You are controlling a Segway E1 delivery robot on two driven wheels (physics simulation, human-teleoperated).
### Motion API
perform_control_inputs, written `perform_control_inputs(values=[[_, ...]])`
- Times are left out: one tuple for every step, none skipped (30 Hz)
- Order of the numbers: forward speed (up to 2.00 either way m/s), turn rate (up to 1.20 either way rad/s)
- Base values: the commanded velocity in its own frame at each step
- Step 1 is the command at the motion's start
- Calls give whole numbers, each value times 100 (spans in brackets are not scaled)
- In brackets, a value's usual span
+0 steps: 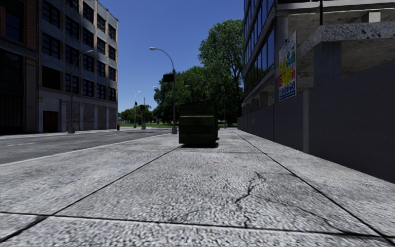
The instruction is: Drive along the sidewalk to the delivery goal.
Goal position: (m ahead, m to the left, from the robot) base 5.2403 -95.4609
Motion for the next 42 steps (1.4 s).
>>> perform_control_inputs(values=[[200, -77], [200, -93], [200, -120], [200, -120], [200, -120], [200, -120], [200, -120], [200, -118], [200, -94], [200, -81], [200, -29], [200, -29], [200, -7], [200, 0], [200, 0], [200, 0], [200, 0], [200, 0], [200, 0], [200, 0], [200, 0], [200, 0], [200, 0], [200, 0], [200, 0], [200, 0], [200, 0], [200, 0], [200, 0], [200, -19], [200, -34], [200, -84], [200, -120], [200, -120], [200, -120], [200, -117], [200, -12], [200, 0], [200, 0], [200, 0], [200, 0], [200, 0]])
